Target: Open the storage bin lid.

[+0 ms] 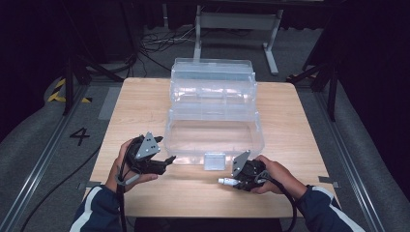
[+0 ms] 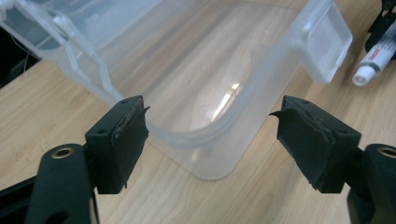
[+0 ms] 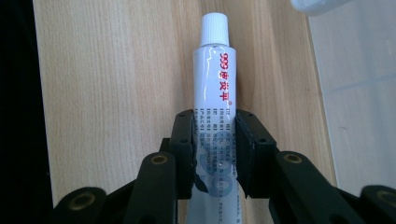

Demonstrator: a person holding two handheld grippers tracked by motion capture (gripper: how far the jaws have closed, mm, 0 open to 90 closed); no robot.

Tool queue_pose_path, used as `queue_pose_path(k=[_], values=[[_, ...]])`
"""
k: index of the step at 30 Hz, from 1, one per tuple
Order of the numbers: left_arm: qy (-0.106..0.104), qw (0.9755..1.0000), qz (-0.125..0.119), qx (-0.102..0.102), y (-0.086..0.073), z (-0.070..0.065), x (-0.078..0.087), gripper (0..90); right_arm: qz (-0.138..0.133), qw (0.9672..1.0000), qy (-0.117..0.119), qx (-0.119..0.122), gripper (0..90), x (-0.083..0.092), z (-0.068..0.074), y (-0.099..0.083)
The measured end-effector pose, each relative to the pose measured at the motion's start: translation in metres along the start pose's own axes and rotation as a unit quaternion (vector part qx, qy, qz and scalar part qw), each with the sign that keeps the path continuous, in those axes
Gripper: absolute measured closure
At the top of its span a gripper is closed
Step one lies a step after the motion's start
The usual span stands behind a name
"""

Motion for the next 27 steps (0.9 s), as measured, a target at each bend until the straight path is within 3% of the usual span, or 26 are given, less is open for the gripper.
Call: queue_pose_path(k=[6, 10, 14, 17, 20, 24, 27], values=[[-0.019, 0.9992, 0.029, 0.018, -0.030, -0.001, -0.006, 23.4, 0.002, 1.0000, 0.003, -0.006, 70.5, 0.002, 0.000, -0.002], [-0.035, 0.9967, 0.070, 0.021, -0.055, -0.004, -0.016, 23.1, 0.002, 1.0000, 0.006, 0.002, 70.5, 0.004, 0.000, -0.002], [-0.052, 0.9933, 0.096, 0.037, -0.075, -0.005, -0.025, 21.7, 0.004, 0.9999, 0.009, 0.006, 70.5, 0.005, 0.000, -0.003], [-0.068, 0.9913, 0.093, 0.063, -0.083, -0.007, -0.028, 21.1, 0.004, 0.9999, 0.012, 0.010, 70.5, 0.007, 0.000, -0.004], [-0.075, 0.9909, 0.086, 0.072, -0.086, -0.009, -0.028, 19.8, -0.002, 0.9999, 0.007, 0.010, 70.5, 0.011, -0.002, -0.003], [-0.079, 0.9898, 0.098, 0.068, -0.092, -0.012, -0.033, 16.8, 0.000, 0.9999, 0.007, 0.008, 70.5, 0.013, -0.002, -0.005], [-0.072, 0.9913, 0.078, 0.077, -0.094, -0.013, -0.035, 15.5, 0.000, 0.9999, 0.006, 0.010, 70.5, 0.015, -0.003, -0.006]])
Point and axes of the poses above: each handheld gripper's, and its own axes: x roughly backward along the jaws, y roughly out of its top, z roughly to its left, the point moved 5 cm from there along -x, roughly forward along the jaws, and after that the axes turned 9 degrees about -x, right-handed, at the moved point
